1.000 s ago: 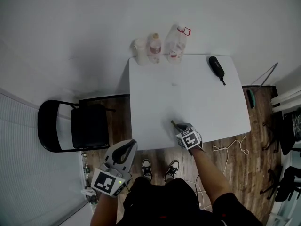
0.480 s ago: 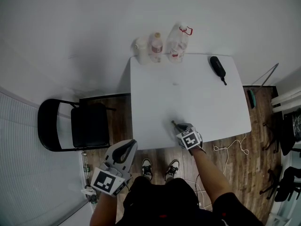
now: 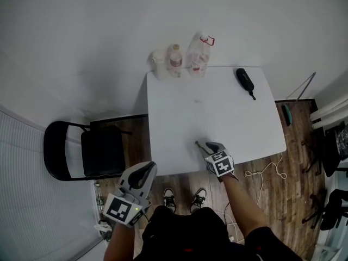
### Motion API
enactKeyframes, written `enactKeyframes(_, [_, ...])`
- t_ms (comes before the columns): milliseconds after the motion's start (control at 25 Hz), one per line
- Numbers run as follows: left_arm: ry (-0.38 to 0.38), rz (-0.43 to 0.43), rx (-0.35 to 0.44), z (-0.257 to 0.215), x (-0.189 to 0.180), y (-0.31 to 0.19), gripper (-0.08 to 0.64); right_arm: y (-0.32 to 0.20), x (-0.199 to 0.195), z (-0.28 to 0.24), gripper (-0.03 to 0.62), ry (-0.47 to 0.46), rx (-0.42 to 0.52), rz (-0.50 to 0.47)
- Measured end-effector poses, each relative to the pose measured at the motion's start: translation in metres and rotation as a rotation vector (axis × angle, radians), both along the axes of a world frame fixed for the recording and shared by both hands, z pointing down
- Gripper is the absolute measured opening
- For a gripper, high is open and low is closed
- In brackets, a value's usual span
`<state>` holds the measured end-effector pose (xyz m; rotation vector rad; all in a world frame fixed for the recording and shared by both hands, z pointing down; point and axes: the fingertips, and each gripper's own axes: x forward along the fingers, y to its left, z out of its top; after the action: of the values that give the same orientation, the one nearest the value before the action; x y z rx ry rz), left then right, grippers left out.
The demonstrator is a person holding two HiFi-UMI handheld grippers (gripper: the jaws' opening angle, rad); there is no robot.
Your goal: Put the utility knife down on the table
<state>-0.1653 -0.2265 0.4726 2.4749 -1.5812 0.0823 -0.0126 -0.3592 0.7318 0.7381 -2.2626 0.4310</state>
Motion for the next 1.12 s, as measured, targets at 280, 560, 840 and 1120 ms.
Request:
enactKeyframes(280, [-0.007, 0.048, 0.062, -0.029, 0.021, -0.003, 0.029, 0.007, 0.026, -0.119, 0.09, -0.236, 0.11, 0.123])
enactKeyframes(560, [-0.007, 0.107, 0.147, -0.062, 0.047, -0.009, 0.029, 0.026, 0.07, -0.234, 0.038, -0.465, 0.27, 0.221])
enactKeyframes(840, [0.002, 0.136, 0.218, -0.099, 0.069, -0.006, 0.029, 0.057, 0.105, -0.324, 0.028, -0.565, 0.477, 0.214])
enactKeyframes(1120, [-0.02, 0.154, 0.26, -0.123, 0.084, -0.005, 0.029, 0.085, 0.127, -0.377, 0.023, -0.541, 0.647, 0.197])
